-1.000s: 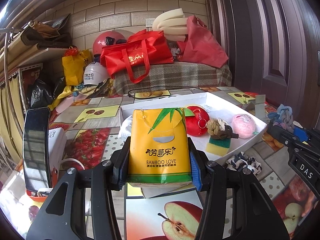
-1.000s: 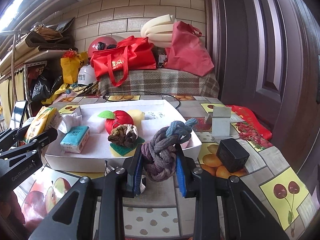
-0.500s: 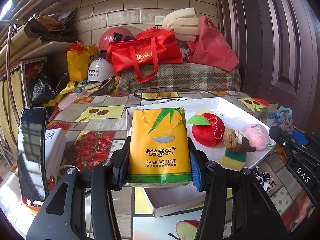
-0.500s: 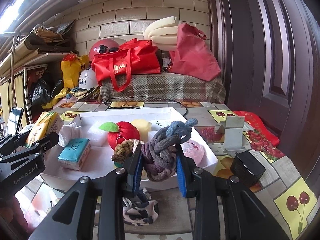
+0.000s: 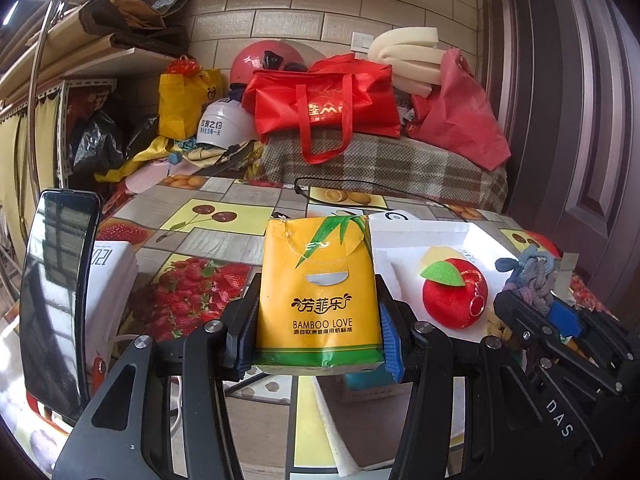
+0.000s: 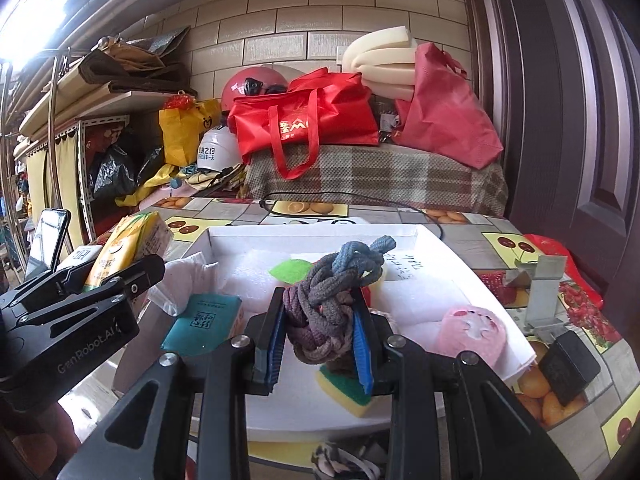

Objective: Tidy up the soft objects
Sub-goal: 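Carry the tissue pack and rope knot into the white tray and open both tools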

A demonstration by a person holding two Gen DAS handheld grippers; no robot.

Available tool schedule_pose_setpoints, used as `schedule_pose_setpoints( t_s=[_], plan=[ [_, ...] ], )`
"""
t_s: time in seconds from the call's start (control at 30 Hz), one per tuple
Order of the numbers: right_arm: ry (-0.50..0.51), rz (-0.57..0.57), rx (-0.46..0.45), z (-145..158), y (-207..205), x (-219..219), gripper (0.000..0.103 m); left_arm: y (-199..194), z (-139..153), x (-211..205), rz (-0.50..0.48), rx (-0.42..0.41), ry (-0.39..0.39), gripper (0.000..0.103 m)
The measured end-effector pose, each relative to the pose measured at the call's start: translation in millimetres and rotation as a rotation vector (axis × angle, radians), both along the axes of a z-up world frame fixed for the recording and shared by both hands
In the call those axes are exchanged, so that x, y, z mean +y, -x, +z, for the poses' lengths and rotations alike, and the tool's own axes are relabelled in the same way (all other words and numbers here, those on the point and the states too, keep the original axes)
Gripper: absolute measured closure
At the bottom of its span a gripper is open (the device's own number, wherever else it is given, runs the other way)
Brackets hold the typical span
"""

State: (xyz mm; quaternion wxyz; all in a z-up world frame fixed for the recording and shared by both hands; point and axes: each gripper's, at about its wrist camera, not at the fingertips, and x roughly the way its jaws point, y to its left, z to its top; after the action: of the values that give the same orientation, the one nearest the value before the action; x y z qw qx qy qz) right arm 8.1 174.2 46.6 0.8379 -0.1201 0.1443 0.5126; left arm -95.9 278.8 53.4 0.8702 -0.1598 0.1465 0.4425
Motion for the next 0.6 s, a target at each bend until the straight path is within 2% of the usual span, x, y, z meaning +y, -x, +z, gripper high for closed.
schedule_pose_setpoints(
  t_s=[0.1, 0.23, 0.53, 0.6],
  plan=[
    [0.027, 0.014, 0.001, -2, 4, 15, 0.073, -1, 0, 7, 0.013, -0.001, 0.003, 0.053],
    [0.046, 0.002, 0.037, -5, -1, 26, 0.073, -12, 0, 9, -0.016, 0.032, -0.015, 0.053],
    [0.063, -0.034, 0.085, -7, -9, 28, 0.072, -33, -3, 23, -0.085, 0.069, 0.028, 0.053],
    [0.059, -0.05, 0.09, -7, -11, 28, 0.072, -38, -3, 21, -0.095, 0.089, 0.014, 0.053]
  ],
)
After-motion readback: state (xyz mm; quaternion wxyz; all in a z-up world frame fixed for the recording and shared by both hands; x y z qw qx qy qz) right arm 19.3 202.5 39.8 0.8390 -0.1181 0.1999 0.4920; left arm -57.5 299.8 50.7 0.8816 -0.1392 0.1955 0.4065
